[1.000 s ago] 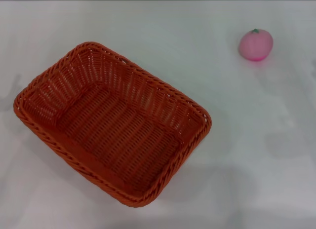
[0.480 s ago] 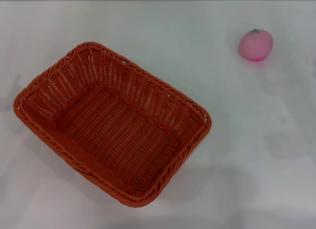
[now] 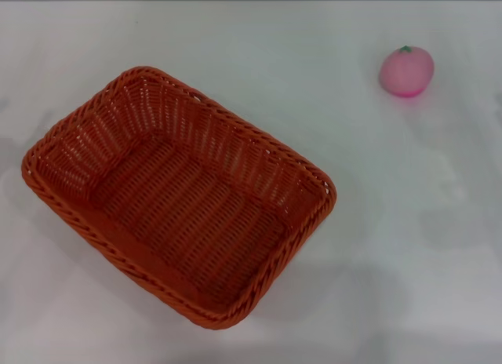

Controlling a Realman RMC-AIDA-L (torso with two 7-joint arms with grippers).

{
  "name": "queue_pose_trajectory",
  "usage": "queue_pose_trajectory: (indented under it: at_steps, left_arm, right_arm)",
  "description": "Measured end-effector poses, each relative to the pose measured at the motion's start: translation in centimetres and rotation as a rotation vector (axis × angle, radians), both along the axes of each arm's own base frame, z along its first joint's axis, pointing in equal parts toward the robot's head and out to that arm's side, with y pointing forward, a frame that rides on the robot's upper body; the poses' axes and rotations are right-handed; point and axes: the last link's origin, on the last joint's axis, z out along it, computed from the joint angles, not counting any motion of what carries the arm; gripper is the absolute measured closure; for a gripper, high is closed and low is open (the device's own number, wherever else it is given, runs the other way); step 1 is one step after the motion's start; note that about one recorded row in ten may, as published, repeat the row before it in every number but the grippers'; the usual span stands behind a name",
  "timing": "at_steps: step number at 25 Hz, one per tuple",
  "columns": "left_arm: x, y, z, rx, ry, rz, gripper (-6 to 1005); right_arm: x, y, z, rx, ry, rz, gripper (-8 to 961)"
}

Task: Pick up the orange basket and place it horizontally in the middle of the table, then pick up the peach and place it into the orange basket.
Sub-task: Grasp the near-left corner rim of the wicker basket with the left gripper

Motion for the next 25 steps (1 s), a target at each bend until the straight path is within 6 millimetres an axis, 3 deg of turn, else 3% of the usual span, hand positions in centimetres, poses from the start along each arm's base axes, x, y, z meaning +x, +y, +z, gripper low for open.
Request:
queue_pose_trajectory:
  at_steps: [8,9,14,20,25]
  left_arm:
    - [2.7,2.0,2.5,-0.316,-0.002,0.066,166]
    - [4.1,2.3,3.6,-0.433,0.035,0.121,166]
    - [6.4,2.9,5.4,-0.613,0.136,0.228,165]
    - [6.9,3.9,6.7,-0.758,0.237,0.343,166]
    - [6.3,4.5,6.0,-0.806,0.344,0.425,166]
  right_arm:
    - [0.0,0.1,0.1,0.005,0.000,0.000,120]
    - [0.0,0.1,0.1,0.006,0.000,0.000,121]
    - [-0.1,0.2,0.2,0.010,0.002,0.004,123]
    - [-0.2,0.1,0.2,0.013,0.005,0.015,127]
    - [-0.4,0.1,0.1,0.010,0.005,0.023,129]
